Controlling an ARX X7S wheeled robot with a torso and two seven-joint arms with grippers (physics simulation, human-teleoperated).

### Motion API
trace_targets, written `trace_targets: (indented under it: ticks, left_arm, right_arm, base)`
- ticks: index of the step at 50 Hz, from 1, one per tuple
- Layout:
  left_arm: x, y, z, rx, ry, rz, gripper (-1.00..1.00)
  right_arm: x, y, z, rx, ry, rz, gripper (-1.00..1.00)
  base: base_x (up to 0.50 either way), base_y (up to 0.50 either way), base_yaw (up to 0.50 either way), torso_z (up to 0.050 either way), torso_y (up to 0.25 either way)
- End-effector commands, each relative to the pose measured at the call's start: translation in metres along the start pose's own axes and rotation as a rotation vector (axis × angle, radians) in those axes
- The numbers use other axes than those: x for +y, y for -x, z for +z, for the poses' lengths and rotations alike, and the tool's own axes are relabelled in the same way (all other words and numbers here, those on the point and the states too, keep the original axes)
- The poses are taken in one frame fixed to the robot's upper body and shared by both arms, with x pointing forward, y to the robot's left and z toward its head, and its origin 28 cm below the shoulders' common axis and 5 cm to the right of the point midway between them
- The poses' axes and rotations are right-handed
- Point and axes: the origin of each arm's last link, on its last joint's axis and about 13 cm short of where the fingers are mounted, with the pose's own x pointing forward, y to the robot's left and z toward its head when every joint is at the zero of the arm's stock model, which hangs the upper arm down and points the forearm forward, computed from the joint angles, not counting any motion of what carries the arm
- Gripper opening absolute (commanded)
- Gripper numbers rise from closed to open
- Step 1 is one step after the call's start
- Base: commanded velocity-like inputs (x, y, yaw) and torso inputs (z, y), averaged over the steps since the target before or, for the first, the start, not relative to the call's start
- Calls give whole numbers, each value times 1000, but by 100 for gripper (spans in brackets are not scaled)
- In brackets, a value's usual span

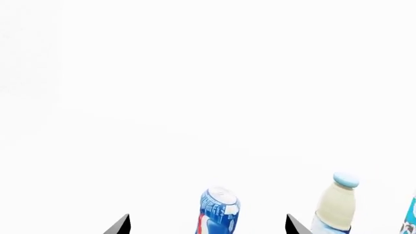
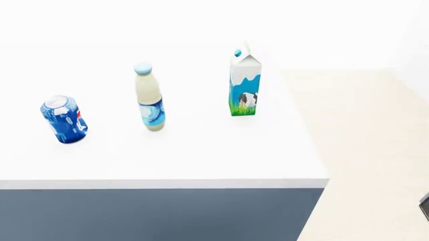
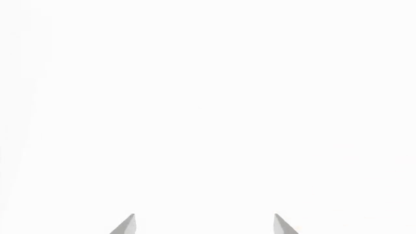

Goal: Move the drinks to the dining counter.

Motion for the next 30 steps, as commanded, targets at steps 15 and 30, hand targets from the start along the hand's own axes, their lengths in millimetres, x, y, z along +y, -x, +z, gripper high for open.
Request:
trace_targets:
  ticks: [15, 30]
  left_arm:
    - [-1, 11, 16, -68, 57, -41, 100]
    - [3, 27, 37, -154, 105, -42, 100]
  right_arm:
    - [-2, 56, 82, -180, 52, -57, 100]
    - [-4, 73, 130, -360, 101, -19, 100]
  base:
    - [0, 0, 0, 0, 0]
    - [0, 0, 0, 0, 0]
